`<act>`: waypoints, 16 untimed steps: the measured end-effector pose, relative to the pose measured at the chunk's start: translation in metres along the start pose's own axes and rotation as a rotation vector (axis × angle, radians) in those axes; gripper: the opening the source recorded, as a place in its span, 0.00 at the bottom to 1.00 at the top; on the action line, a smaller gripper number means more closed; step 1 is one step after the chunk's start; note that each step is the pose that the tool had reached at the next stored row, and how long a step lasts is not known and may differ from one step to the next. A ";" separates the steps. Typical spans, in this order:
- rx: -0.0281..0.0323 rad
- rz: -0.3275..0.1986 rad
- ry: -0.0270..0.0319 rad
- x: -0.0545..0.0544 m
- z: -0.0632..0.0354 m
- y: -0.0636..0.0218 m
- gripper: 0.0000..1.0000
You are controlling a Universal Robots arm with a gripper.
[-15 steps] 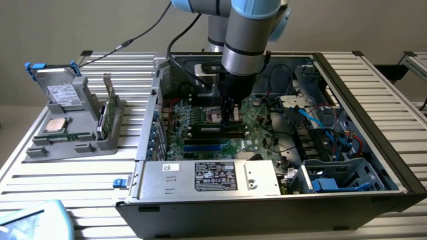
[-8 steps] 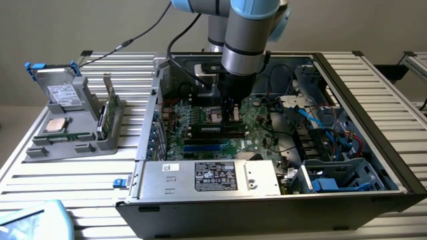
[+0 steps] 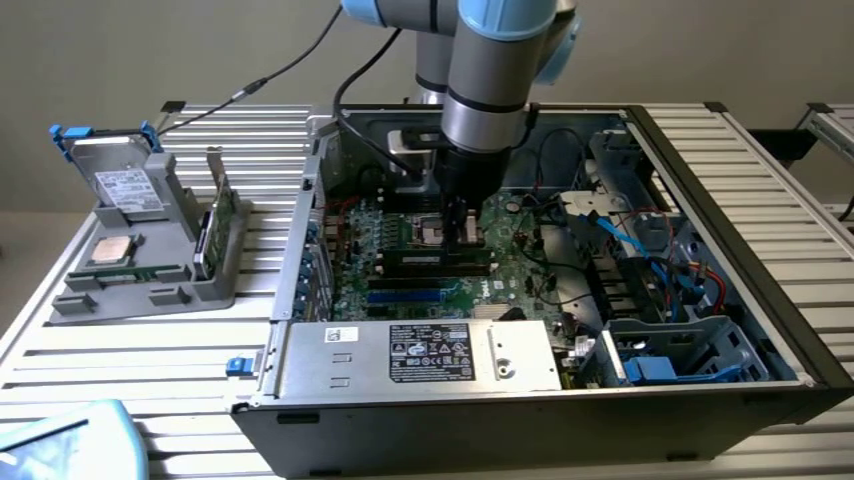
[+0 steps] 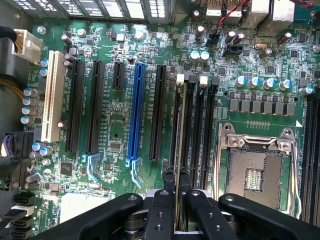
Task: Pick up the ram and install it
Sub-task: 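Insert the ram into the slot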
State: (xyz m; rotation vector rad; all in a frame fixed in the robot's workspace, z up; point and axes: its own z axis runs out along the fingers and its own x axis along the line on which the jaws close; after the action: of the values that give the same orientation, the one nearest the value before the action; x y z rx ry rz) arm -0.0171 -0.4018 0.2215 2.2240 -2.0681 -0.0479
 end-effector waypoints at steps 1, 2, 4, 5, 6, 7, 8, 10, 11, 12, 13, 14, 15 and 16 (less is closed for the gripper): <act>0.0000 0.000 0.0007 0.000 0.0002 0.0005 0.14; 0.0000 0.000 0.0008 0.000 0.0002 0.0008 0.14; 0.0001 0.000 0.0018 0.000 0.0006 0.0012 0.14; -0.0001 0.000 0.0030 0.000 0.0008 0.0012 0.14; -0.0003 0.000 0.0039 0.000 0.0009 0.0013 0.14; -0.0004 0.000 0.0047 0.000 0.0009 0.0013 0.14; -0.0004 0.000 0.0048 0.000 0.0009 0.0014 0.14; -0.0001 0.000 0.0048 0.000 0.0016 0.0014 0.14; -0.0003 0.001 0.0060 0.000 0.0021 0.0013 0.14; -0.0005 0.001 0.0068 0.000 0.0022 0.0013 0.14; -0.0006 0.001 0.0071 0.000 0.0022 0.0014 0.14; -0.0006 0.001 0.0072 0.000 0.0022 0.0013 0.14; -0.0006 0.001 0.0071 0.000 0.0022 0.0014 0.14; -0.0005 0.001 0.0070 0.000 0.0024 0.0014 0.14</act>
State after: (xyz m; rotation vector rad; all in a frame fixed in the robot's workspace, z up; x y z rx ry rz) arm -0.0187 -0.4016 0.2193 2.2200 -2.0650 -0.0406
